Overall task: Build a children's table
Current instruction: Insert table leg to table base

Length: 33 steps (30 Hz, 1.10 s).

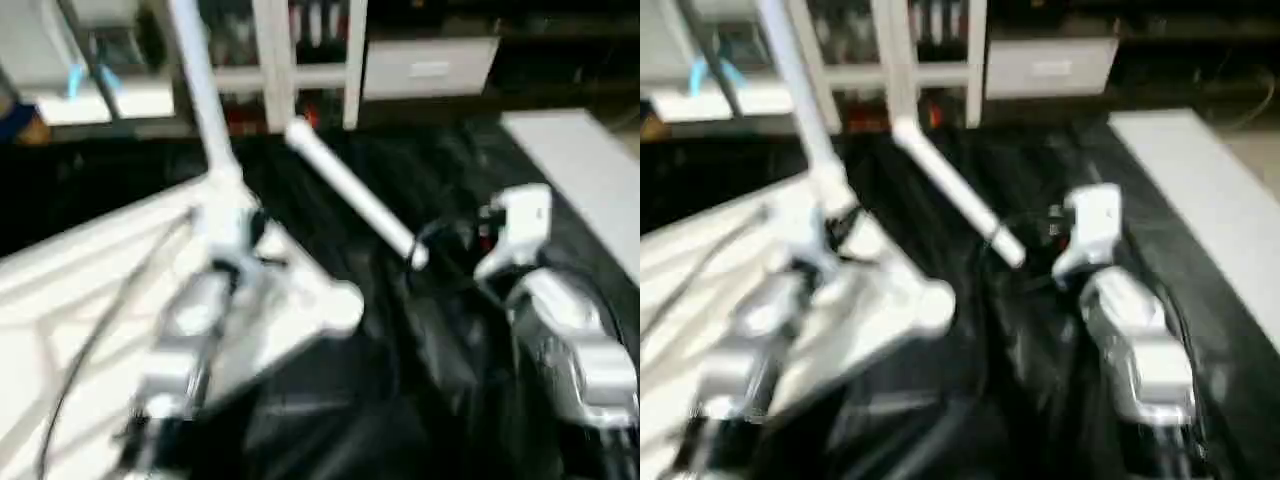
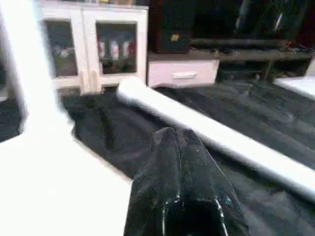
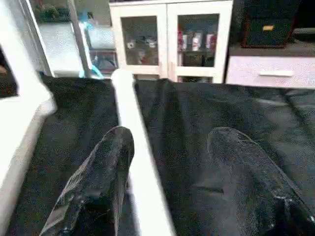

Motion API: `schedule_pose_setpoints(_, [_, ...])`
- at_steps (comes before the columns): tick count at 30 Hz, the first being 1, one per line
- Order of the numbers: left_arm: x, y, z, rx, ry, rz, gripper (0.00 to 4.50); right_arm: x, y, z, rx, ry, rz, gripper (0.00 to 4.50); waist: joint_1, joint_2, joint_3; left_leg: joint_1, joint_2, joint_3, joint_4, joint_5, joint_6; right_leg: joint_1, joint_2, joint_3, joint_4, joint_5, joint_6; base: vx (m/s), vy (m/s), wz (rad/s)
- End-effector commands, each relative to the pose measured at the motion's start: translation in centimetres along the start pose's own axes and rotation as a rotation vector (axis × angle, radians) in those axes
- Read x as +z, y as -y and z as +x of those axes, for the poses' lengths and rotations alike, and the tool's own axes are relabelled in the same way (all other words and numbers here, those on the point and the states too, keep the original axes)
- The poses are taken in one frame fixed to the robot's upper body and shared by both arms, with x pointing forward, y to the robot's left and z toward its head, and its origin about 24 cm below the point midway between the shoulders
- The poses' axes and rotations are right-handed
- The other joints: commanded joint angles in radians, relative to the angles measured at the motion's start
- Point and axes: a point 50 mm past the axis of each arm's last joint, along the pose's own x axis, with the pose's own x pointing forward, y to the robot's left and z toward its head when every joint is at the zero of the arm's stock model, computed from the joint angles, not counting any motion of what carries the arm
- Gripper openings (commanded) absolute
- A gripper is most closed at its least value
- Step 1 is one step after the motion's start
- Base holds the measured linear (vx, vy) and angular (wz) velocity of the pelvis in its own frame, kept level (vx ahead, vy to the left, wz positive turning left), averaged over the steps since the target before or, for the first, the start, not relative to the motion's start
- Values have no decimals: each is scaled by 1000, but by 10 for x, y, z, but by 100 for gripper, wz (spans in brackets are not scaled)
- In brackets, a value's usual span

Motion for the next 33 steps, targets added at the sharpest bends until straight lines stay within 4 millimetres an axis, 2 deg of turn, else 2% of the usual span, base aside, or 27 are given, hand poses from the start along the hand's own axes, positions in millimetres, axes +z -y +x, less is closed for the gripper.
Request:
schedule_pose_setpoints(1, [7,7,-2,-26,20,9,0,8,1,6,48,7,-17,273,68,-46,-65,-172,-14,3,118,82,95,234,-129,173,-139,473,-473,156,21,35])
schedule_pose_setpoints(2, [7,6,-4,-36,8,25,0,10,2,10,93,-15,-19,273,76,-49,-63,-182,2,-8,122,103,37,227,-130,169,-133,618,-507,156,21,35])
schedule_pose_setpoints(3, [7,6,-5,-38,5,28,0,11,2,11,102,-19,-19,273,67,-34,-54,-195,42,-38,88,203,-18,211,-138,130,-117,841,-511,123,22,13])
schedule_pose_setpoints(4, [8,5,-6,-53,4,32,0,11,3,14,134,-47,-46,273,74,-5,-52,-192,64,-41,-23,438,5,179,-63,38,-85,908,-425,-58,-15,-4])
schedule_pose_setpoints(5, [10,3,-9,-79,9,38,0,11,3,18,196,-85,-68,273,74,23,-53,-174,58,-29,-77,570,31,163,-7,-5,-72,863,-356,-58,-15,-4])
schedule_pose_setpoints(6, [10,3,-10,-83,10,39,0,11,3,18,207,-92,-72,273,53,78,-51,-122,131,-78,-92,769,160,85,62,-71,-18,528,-191,-184,-20,-21])
schedule_pose_setpoints(7, [12,2,-12,-91,18,58,0,12,4,21,232,-107,-63,292,48,104,-76,-77,195,-119,-71,927,222,54,39,-49,1,339,-141,-61,0,-15])
schedule_pose_setpoints(8, [12,0,-15,-122,5,81,0,15,6,27,257,-114,-40,308,66,79,-69,-67,225,-123,-84,1062,240,38,-3,-9,-30,221,-78,-61,0,-15])
schedule_pose_setpoints(9, [12,0,-16,-155,-10,92,0,16,8,32,265,-130,-41,308,77,66,-65,-96,187,-88,-105,942,207,49,-3,-10,-55,235,-72,0,0,0])
schedule_pose_setpoints(10, [12,0,-17,-164,-15,94,0,16,9,33,267,-134,-42,308,84,55,-63,-108,164,-69,-108,796,182,56,-7,-10,-78,233,-96,-77,24,-8])
schedule_pose_setpoints(11, [12,1,-19,-225,-36,100,0,14,12,39,287,-179,-57,310,91,44,-60,-120,137,-42,-101,621,149,64,-28,-7,-110,226,-138,-77,24,-8])
schedule_pose_setpoints(12, [12,4,-23,-324,-70,123,0,8,19,45,306,-256,-65,321,119,14,-51,-144,100,10,-109,186,35,97,-77,2,-153,94,-238,-112,-2,-6])
schedule_pose_setpoints(13, [13,6,-25,-373,-92,138,0,6,22,48,310,-288,-62,348,127,19,-43,-124,117,22,-120,45,-14,84,-74,-1,-169,-87,-258,-129,-13,1])
schedule_pose_setpoints(14, [13,6,-25,-373,-92,138,0,6,22,48,310,-288,-62,348,122,22,-39,-124,123,25,-128,5,-32,79,-64,-4,-167,-150,-261,-129,-13,1])
schedule_pose_setpoints(15, [13,8,-28,-429,-116,156,0,4,26,51,309,-325,-58,354,115,28,-34,-119,136,31,-146,-82,-75,70,-46,-11,-165,-238,-241,-114,-5,0])
schedule_pose_setpoints(17, [15,12,-32,-531,-159,190,0,-4,34,54,312,-416,-67,364,102,31,-30,-118,136,29,-160,-201,-140,60,-38,-17,-159,-328,-204,-87,12,-10])
schedule_pose_setpoints(18, [15,12,-32,-531,-159,190,0,-4,34,54,312,-416,-67,380,100,32,-32,-118,136,25,-164,-246,-169,59,-42,-17,-160,-357,-182,-73,29,-18])
schedule_pose_setpoints(19, [17,14,-34,-587,-175,198,0,-10,38,55,310,-471,-91,391,101,27,-29,-115,138,27,-167,-260,-174,54,-43,-15,-166,-361,-173,-68,37,-15])
schedule_pose_setpoints(20, [19,15,-35,-613,-183,200,0,-13,40,56,307,-496,-107,396,102,29,-28,-112,135,27,-163,-282,-185,46,-47,-13,-166,-365,-176,-68,37,-15])
schedule_pose_setpoints(21, [21,17,-37,-652,-194,199,0,-19,42,58,298,-531,-129,400,105,39,-27,-112,135,28,-166,-295,-191,46,-51,-14,-167,-363,-176,0,0,0])
schedule_pose_setpoints(22, [22,18,-37,-661,-197,198,0,-21,42,59,294,-539,-130,410,102,36,-27,-111,136,30,-165,-303,-196,42,-51,-13,-168,-356,-179,0,0,0])
schedule_pose_setpoints(25, [24,21,-37,-684,-208,195,0,-35,41,62,284,-603,-138,423,97,42,-33,-118,136,36,-170,-246,-186,51,-43,-15,-156,-203,-204,0,0,0])
schedule_pose_setpoints(28, [24,24,-36,-698,-213,189,0,-50,38,63,267,-638,-126,423,98,47,-35,-119,135,40,-170,-207,-167,54,-41,-18,-152,-141,-220,0,0,0])
schedule_pose_setpoints(29, [24,24,-35,-700,-213,186,0,-54,37,62,264,-643,-112,423,95,42,-35,-118,134,45,-167,-197,-151,54,-43,-17,-154,-137,-230,0,0,0])
schedule_pose_setpoints(30, [23,24,-35,-704,-223,192,0,-63,35,61,263,-666,-111,423,96,49,-36,-119,135,49,-163,-172,-134,53,-47,-14,-154,-108,-242,0,0,0])
schedule_pose_setpoints(31, [23,24,-35,-704,-223,192,0,-63,35,61,263,-666,-111,423,96,49,-36,-119,135,49,-163,-172,-134,53,-47,-14,-154,-108,-242,0,0,0])
schedule_pose_setpoints(33, [22,23,-36,-707,-241,207,0,-74,34,58,251,-702,-147,423,93,44,-41,-128,135,54,-159,-70,-88,63,-44,-19,-145,-15,-265,0,0,0])
